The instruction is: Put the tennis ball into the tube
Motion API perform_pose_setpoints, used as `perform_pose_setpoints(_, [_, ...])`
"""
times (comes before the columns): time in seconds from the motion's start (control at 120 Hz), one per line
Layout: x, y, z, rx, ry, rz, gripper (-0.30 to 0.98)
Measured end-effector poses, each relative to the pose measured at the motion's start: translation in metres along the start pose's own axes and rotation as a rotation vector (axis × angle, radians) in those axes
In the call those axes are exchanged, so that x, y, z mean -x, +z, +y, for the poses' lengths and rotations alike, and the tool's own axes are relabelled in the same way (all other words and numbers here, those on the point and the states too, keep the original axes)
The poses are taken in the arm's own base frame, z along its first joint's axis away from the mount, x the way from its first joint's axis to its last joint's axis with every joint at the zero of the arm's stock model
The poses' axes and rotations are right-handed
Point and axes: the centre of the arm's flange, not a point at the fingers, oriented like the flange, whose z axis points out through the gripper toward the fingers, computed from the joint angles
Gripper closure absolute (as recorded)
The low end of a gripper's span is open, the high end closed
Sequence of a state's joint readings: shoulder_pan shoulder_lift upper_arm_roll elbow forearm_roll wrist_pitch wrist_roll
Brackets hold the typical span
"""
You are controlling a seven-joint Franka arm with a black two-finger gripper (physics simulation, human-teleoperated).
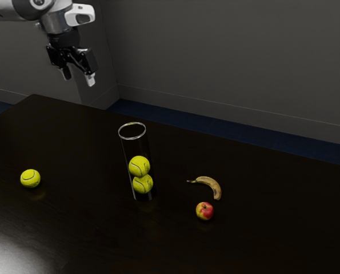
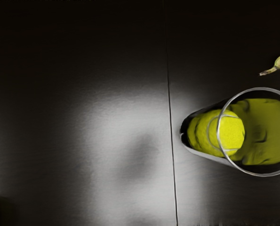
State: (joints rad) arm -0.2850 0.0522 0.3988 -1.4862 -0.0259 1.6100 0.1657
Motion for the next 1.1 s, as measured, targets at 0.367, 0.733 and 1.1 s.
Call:
perform_pose_setpoints(0.367, [0.039, 0.136, -0.129, 0.027, -0.217, -0.211, 0.02])
perform_pose_setpoints(0.733, [0.11, 0.295, -0.21, 0.082, -0.401, -0.293, 0.02])
perform_pose_setpoints(1.1, [0.116, 0.321, -0.262, -0.015, -0.374, -0.141, 0.03])
